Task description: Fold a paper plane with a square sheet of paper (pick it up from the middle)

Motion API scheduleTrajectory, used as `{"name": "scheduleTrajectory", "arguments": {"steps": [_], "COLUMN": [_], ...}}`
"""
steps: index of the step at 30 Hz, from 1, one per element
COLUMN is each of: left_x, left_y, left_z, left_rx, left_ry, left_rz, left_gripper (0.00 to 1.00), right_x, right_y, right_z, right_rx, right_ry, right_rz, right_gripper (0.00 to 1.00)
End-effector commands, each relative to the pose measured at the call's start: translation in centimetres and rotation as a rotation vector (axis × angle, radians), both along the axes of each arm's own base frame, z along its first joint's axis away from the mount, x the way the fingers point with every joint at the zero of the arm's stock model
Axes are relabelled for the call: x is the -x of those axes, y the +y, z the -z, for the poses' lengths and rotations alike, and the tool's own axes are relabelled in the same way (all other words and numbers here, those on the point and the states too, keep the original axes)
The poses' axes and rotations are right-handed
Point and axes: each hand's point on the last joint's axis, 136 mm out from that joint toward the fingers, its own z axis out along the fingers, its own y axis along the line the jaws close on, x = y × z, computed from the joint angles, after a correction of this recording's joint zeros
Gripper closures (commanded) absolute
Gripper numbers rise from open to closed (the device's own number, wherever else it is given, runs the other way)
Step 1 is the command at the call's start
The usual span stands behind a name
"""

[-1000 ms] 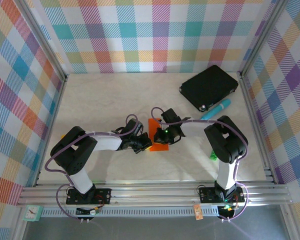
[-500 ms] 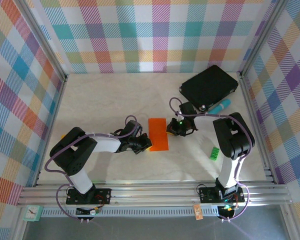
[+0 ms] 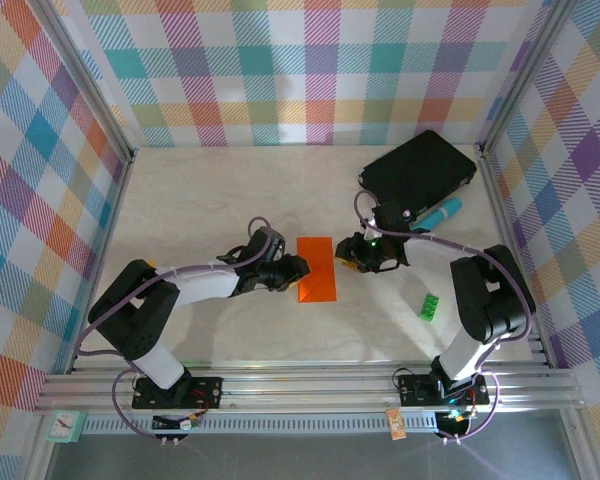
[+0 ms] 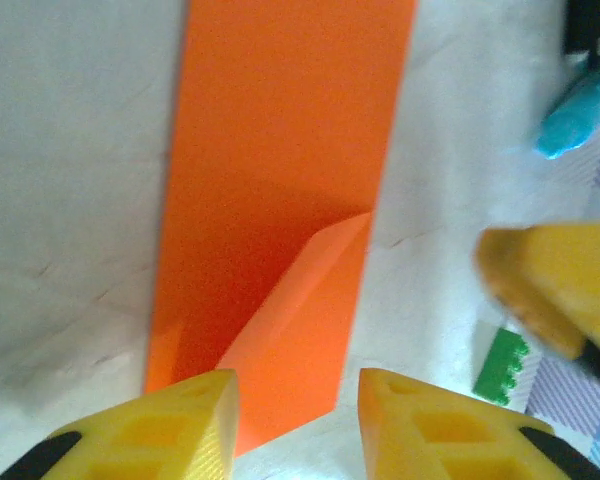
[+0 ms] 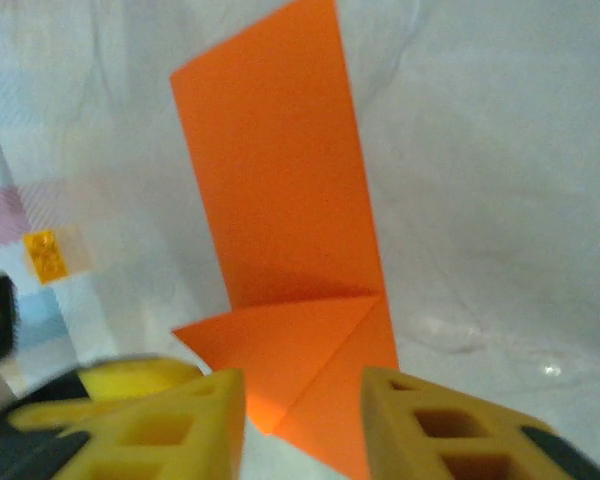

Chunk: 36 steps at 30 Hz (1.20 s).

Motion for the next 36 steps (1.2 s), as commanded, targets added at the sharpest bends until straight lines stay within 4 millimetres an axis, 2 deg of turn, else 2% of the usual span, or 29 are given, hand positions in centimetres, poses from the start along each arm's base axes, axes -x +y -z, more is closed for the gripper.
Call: {"name": "scheduleTrajectory", "arguments": {"steps": [1,9,16,22,27,36], "left_x": [-1.9,-2.8,-2.8,-2.7,-2.8,-3.0], "left_y": [0.2,-1.3,0.3,0.8,1.1,1.6], "left_z": [-1.2,0.1,1.7,2.8,2.8,1.3], "left_rx": [0.016,0.081,0.031,0.024,0.014,0.014], "left_ry": [-0.058,-0.032,-0.006,0.016,0.017,-0.016], "left_rz": [-0.028,-0.002,-0.045,-0.061,-0.072,-0.085], "left_gripper": [0.61,0.65,0.67,0.69,0.7,0.72], "right_x": [1.7,2.6,2.6,2.1,1.9,1.9], "right_y": [1.0,2.1,2.8,3.1,2.8,2.5], "right_z": [-0.2,1.2,2.4,2.8,3.3,4.6], "right_rx": [-0.082,-0.056,-0.045,-0.039,-0.007,0.029], "right_ry": [0.076,0.13,0.173,0.178,0.188,0.219], "right_rz": [-0.008,0.004,0.015,0.027,0.054,0.06], "right_gripper": [0.56,0.56,0.62,0.66,0.7,0.73]}}
